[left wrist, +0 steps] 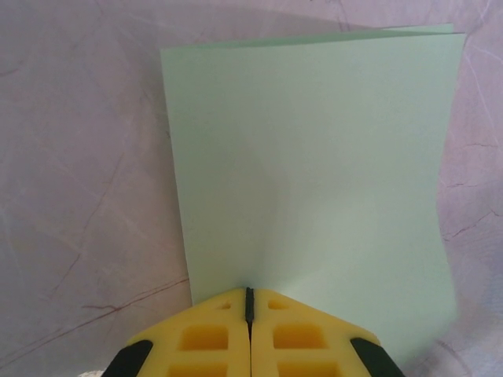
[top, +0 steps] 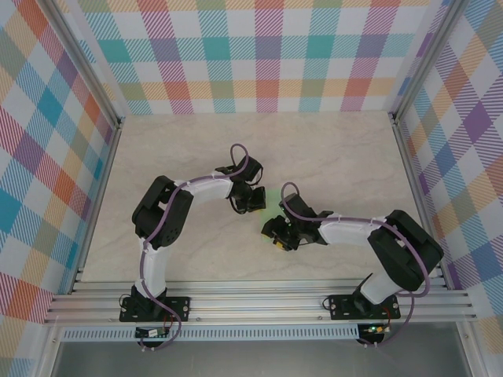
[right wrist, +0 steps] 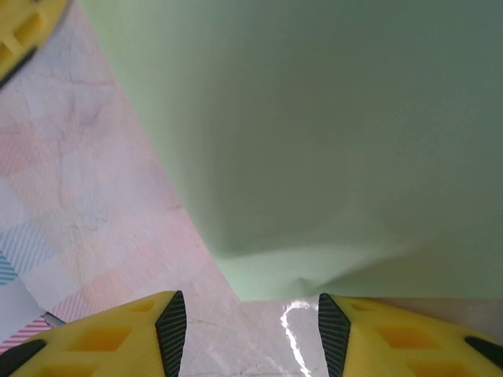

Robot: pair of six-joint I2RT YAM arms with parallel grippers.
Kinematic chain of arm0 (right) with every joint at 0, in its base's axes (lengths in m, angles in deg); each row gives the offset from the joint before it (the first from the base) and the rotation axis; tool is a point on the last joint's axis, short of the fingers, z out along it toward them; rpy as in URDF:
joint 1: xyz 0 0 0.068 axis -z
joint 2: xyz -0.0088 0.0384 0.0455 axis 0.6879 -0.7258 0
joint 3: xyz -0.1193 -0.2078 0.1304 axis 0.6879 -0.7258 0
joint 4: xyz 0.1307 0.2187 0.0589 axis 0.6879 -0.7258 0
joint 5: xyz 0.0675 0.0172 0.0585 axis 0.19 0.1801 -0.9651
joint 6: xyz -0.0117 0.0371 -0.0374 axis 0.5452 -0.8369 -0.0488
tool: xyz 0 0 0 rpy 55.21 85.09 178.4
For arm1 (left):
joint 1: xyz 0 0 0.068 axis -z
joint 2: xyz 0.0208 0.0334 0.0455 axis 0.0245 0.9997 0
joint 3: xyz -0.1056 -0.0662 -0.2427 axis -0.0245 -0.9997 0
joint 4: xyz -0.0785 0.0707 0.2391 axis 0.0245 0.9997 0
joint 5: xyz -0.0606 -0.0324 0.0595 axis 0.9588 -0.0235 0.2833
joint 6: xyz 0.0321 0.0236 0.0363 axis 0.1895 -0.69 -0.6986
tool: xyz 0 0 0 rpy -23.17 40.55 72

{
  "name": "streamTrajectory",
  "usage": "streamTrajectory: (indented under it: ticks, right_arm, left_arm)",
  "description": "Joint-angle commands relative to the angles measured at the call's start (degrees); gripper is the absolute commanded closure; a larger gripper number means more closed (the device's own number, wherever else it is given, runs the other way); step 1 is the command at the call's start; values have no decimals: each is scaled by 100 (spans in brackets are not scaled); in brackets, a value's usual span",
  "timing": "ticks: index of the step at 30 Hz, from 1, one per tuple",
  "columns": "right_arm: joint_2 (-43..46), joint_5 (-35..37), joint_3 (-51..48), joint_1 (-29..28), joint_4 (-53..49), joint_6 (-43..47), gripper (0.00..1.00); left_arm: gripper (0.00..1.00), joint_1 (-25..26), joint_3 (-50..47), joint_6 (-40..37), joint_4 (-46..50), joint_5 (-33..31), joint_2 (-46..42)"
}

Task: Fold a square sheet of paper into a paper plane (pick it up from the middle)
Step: Third fold the triangle at the center of the table.

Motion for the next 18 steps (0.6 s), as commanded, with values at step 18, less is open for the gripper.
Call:
streamTrajectory:
  ticks: [18]
  right_arm:
    - [341, -174, 13, 1186, 459, 1542, 35]
  left_arm:
    - [95, 12, -255, 44, 146, -49, 154]
